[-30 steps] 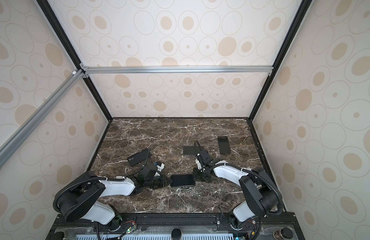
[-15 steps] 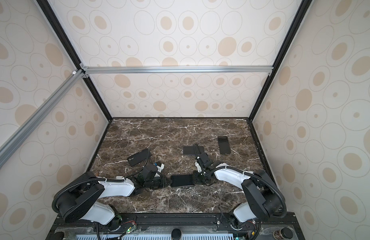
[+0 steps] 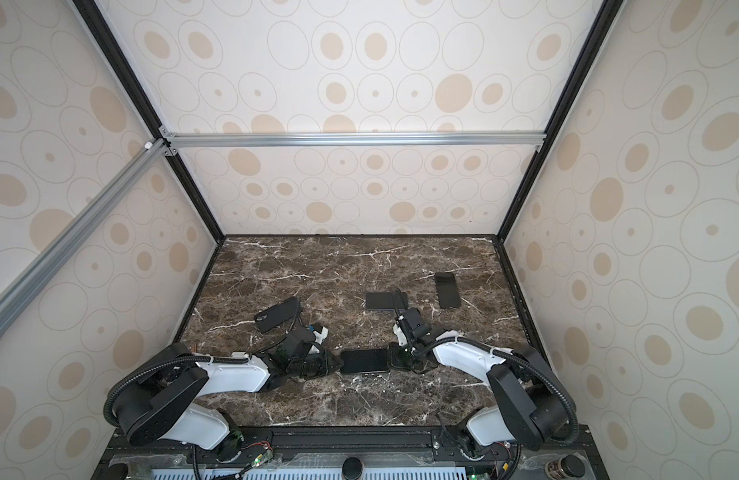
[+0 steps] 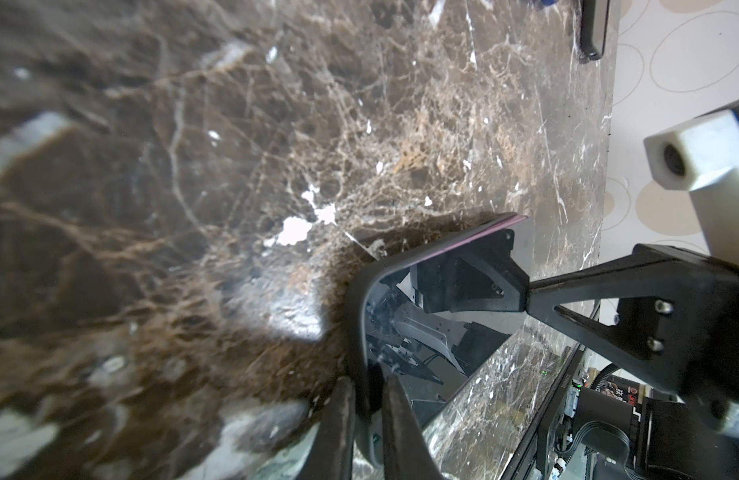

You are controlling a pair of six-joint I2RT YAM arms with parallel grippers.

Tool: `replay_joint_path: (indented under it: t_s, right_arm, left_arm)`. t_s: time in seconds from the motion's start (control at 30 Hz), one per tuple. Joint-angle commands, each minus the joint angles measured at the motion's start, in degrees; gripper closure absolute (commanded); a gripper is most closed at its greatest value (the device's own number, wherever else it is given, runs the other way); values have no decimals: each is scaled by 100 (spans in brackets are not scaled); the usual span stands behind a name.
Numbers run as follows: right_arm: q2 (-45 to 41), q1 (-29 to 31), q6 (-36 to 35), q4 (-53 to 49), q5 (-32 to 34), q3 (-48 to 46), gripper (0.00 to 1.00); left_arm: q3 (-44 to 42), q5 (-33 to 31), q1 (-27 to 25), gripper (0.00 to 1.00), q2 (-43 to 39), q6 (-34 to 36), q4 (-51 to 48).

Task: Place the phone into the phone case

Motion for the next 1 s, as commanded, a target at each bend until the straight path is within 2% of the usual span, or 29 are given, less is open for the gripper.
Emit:
replay_joint_path:
  t_s: [0.0,0.3,0.8,0.97]
  right_arm:
    - [1385,401,57,663,-806,-677,96]
    - [2043,744,110,1030,-578,-625,97]
    - [2325,1082,260,974,561,-532,98]
    - [2192,1213,244,449,1276,-344,98]
  left_arm:
    - [-382,218,-298,85,590,-132,-1208]
    - [-445,275,-380,86,699,-125,-1161]
    - [-677,330,-669,88,550,-291,-997]
    - [-696,363,-748,88,456,-365,-1045]
